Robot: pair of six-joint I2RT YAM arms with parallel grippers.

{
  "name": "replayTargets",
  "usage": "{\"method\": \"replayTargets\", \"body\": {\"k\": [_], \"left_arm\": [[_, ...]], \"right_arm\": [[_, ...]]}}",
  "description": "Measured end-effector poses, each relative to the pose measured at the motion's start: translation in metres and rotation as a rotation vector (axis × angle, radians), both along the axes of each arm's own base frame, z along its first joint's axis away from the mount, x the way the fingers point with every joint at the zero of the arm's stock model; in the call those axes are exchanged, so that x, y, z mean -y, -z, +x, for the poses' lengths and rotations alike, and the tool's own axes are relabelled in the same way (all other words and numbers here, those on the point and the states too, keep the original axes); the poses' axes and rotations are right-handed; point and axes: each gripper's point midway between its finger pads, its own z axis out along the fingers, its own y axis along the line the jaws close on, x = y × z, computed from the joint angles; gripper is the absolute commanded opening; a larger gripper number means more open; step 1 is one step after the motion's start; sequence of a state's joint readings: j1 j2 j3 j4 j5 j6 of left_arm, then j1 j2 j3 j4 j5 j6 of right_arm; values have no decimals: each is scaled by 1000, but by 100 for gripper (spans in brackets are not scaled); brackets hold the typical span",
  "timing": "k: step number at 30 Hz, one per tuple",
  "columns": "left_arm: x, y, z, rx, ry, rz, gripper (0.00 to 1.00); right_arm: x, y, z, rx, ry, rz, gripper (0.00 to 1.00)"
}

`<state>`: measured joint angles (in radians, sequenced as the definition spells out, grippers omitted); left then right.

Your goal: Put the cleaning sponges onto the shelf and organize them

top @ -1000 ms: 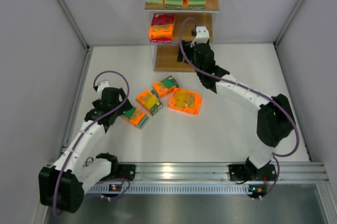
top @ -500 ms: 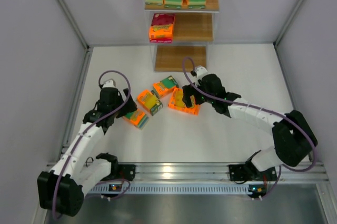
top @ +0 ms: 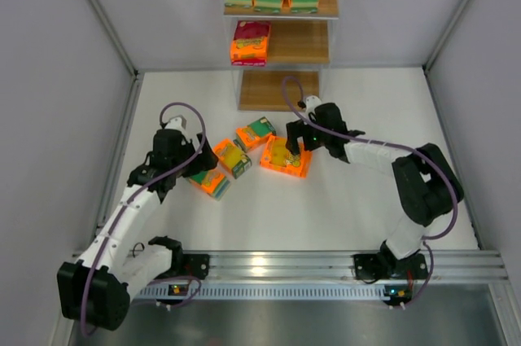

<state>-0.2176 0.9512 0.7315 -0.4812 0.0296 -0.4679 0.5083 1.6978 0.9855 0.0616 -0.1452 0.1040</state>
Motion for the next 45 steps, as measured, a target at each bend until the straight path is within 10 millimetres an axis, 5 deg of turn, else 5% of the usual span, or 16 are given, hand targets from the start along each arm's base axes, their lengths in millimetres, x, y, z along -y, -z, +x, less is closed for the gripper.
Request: {"method": "replayTargets", "body": {"k": [10,17,24,27,32,37,45], "left_arm": [[11,9,1,-36,102,22,92],[14,-2,3,13,156,40,92],[14,-6,3,30,158,41,92],[14,-7,3,30,156,39,92],[14,-10,1,45,157,36,92],[13,-14,-4,69,154,29,93],[13,-10,-7,57,144,18,92]], "right_arm": [[-7,25,1,-28,20,53,85],[-4,29,-11,-89,121,140,64],[0,24,-44,-182,371,169,36],[-12,24,-64,-217,460,145,47],[-23,25,-93,-267,510,130,50],[-3,20,-85,-255,555,113,54],[5,4,-61,-155,366,72,51]]}}
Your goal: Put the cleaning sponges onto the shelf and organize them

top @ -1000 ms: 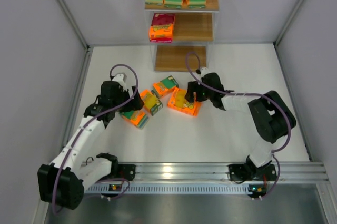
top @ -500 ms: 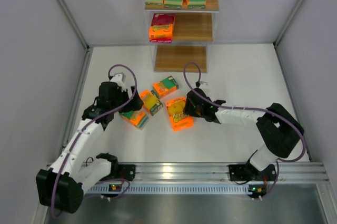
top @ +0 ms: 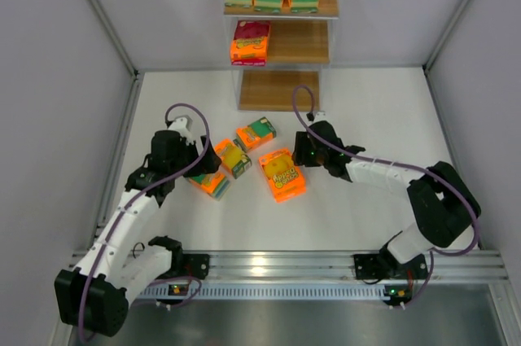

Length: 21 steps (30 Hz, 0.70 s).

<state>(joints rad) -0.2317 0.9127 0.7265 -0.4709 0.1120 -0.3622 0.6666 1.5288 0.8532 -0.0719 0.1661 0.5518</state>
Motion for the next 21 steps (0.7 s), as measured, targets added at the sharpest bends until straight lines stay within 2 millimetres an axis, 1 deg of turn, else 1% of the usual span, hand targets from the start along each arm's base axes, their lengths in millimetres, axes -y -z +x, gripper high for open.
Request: {"method": "replayTargets", "body": {"k": [5,9,11,15,21], "left_arm": [[0,1,0,-7,-10,-3,92],[-1,4,1,-18,-16,-2,92],[-1,5,1,-23,-20,-6,92],[-1,8,2,-34,-27,-7,92],[-1,13,2,-54,-28,-2,92]], "right_arm": [[-14,-6,8,32,-137,42,50],[-22,2,11,18,-215,58,47],[-24,11,9,-1,-243,54,45],[-27,18,8,-17,-277,47,45],[-26,20,7,-18,-300,39,43]]}}
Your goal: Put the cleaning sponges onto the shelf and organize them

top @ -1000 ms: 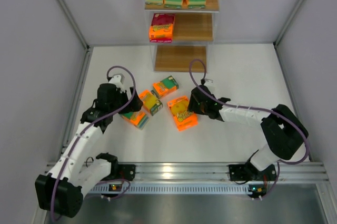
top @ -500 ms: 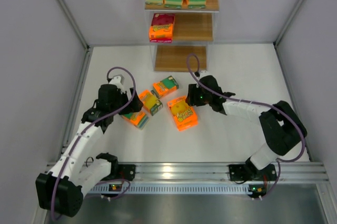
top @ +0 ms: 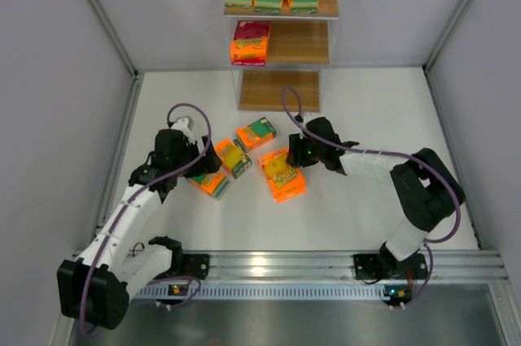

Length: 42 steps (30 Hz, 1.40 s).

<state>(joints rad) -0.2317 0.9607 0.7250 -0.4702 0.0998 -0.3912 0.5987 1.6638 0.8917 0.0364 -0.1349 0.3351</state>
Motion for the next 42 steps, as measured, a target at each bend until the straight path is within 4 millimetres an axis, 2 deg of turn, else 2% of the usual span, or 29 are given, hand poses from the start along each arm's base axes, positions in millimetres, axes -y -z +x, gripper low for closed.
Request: {"method": "replayTargets", "body": {"k": [10,17,24,26,29,33,36,39,42], "left_arm": [[0,3,0,-10,0,3,92],[-1,3,0,-10,-2,5,92],[-1,3,1,-8,-6,7,92],[-1,3,1,-9,-6,8,92],[-2,3,1,-8,-7,9,92],[-2,3,1,-8,-8,9,92],[-2,3,1,-8,-8,10,92],[-2,3,1,-8,-9,11,92],[-3,2,1,-2,-12,13,92]], "right_arm": [[11,6,2,12,38,-69,40],[12,8,0,4,74,-109,25],[22,2,-1,-37,205,-96,25],[25,-11,0,-27,240,-78,25],[25,-51,11,42,292,-32,25],[21,-135,42,219,363,77,28],[24,-190,61,345,419,134,28],[30,-226,80,425,473,163,28],[41,-249,101,485,524,169,29]]}}
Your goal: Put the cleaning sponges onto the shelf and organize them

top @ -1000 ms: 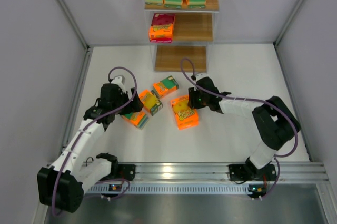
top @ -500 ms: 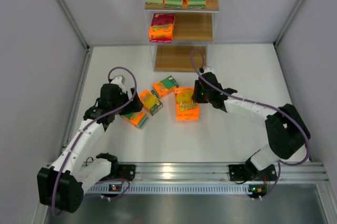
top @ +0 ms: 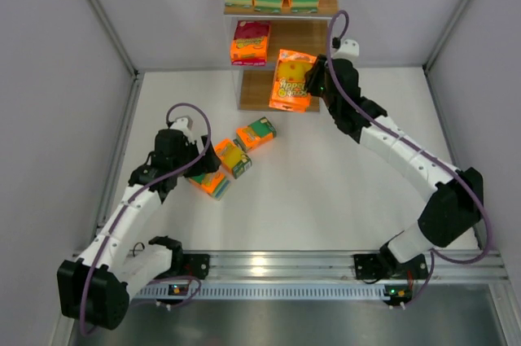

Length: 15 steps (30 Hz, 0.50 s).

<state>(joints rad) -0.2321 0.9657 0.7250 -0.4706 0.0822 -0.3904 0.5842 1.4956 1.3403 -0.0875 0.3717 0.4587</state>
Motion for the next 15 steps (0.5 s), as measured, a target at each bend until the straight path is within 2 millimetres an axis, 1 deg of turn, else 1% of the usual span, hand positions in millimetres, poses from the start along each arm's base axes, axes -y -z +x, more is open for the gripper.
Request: {"method": "replayTargets", "body": {"k": [3,7,15], "left_arm": [[-1,-2,0,8,-4,2,92],[-2,-2,1,10,-10,7,93],[-3,-2,1,11,-15,12,93]], "right_arm": [[8,-15,24,38,49,-12,29],[4,-27,50,67,70,-26,30],[-12,-33,80,77,73,-30,32]]}}
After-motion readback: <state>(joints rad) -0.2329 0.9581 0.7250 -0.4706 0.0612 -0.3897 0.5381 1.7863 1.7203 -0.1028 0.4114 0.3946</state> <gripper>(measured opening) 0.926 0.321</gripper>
